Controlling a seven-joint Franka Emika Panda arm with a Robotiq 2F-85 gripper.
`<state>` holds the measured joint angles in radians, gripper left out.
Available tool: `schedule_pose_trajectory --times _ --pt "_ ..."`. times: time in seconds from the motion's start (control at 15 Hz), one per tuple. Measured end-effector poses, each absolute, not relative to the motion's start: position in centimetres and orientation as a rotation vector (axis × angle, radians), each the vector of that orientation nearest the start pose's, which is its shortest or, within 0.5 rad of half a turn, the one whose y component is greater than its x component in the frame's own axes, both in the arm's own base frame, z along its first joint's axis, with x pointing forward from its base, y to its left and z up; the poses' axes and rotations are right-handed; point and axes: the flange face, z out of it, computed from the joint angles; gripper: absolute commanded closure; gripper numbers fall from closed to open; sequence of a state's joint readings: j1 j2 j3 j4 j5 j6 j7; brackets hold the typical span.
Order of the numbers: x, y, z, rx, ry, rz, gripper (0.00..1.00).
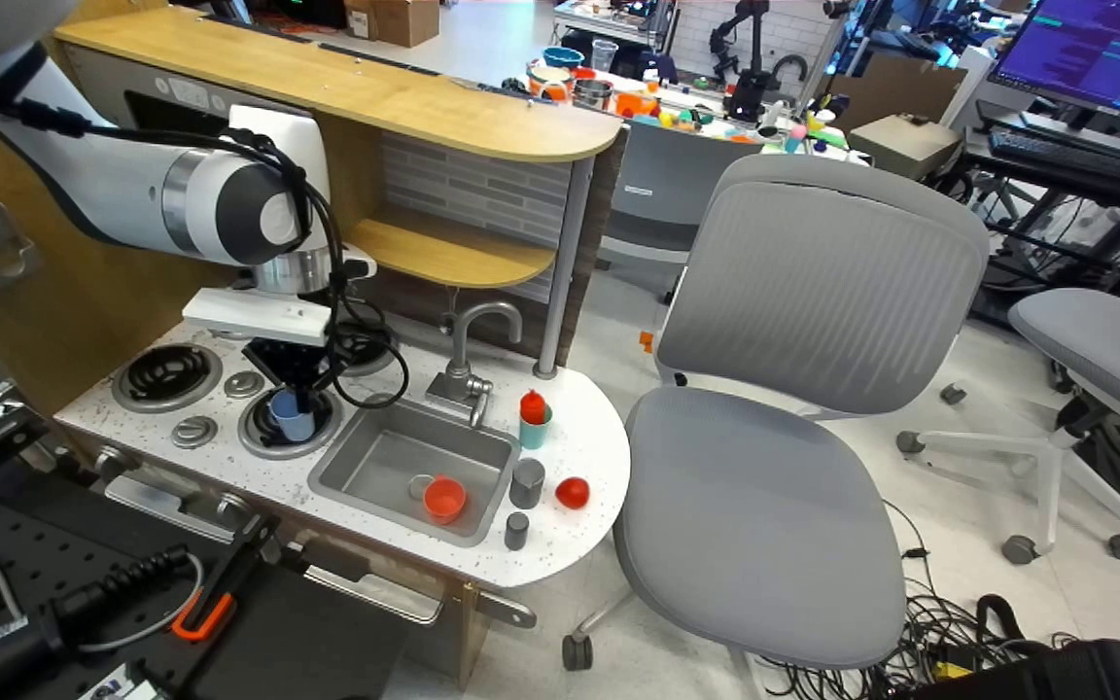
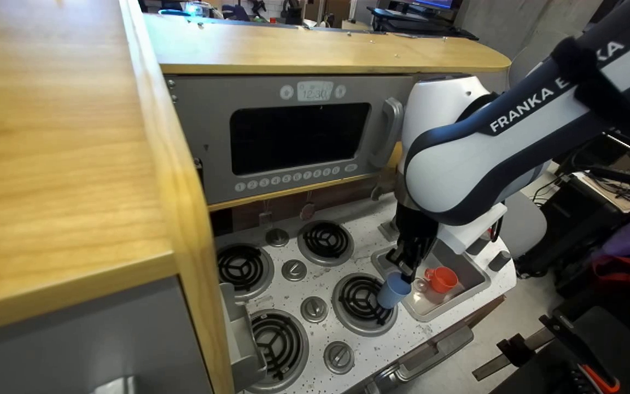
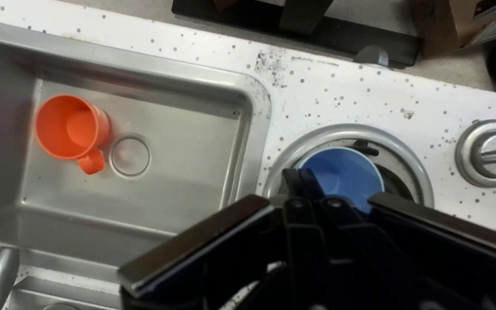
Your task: Remove the blue cup from the sink and place it on the stove
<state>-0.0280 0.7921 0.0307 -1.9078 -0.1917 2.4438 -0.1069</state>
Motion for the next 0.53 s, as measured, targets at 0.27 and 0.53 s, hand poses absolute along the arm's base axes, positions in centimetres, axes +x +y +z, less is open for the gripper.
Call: schedule_pose_trajectory --times 0.27,0.53 --pt "57.37 0.83 5.81 -3.155 -0.421 0.418 1.0" --pt "57.36 0.95 5.83 -3.163 -0.404 0.411 0.73"
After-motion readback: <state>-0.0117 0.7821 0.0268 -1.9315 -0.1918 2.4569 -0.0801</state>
